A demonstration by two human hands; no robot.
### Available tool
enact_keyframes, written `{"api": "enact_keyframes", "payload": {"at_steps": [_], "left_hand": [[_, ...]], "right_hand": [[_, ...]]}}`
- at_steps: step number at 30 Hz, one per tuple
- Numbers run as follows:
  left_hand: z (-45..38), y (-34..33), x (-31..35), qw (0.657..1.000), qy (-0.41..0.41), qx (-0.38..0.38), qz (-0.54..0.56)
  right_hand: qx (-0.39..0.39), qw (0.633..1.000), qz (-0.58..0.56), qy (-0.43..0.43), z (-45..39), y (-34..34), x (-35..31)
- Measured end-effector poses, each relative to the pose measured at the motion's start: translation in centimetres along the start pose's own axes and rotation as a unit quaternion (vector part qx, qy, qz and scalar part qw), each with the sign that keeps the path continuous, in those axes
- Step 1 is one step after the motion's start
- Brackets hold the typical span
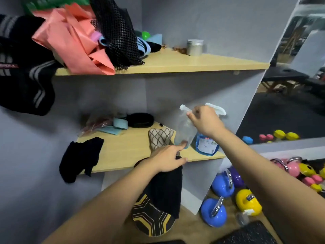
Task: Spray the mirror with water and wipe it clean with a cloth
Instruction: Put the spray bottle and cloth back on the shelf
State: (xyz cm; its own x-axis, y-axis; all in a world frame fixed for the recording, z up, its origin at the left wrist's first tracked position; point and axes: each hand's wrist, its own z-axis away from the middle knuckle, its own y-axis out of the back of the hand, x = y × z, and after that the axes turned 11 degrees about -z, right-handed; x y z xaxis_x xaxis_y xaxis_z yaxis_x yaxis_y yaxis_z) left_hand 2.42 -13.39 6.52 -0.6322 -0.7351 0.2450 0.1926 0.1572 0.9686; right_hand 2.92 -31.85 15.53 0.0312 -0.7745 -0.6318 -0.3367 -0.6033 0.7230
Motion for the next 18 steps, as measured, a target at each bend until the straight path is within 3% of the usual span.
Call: {"api": "enact_keyframes", "payload": {"at_steps": [11,18], "left_hand": [[-10.4,-4.5,-2.4,0.989,0.123,-0.064,0.057],[-12.9,-5.9,-3.4,0.988,0.117,-0.071,0.075]], "right_hand": [[-0.075,0.994,0.060,-0.048,-8.0,-5.8,5.7],[-0.074,0.992,0.071,-0.069,-10.3,-7.0,7.0]]}}
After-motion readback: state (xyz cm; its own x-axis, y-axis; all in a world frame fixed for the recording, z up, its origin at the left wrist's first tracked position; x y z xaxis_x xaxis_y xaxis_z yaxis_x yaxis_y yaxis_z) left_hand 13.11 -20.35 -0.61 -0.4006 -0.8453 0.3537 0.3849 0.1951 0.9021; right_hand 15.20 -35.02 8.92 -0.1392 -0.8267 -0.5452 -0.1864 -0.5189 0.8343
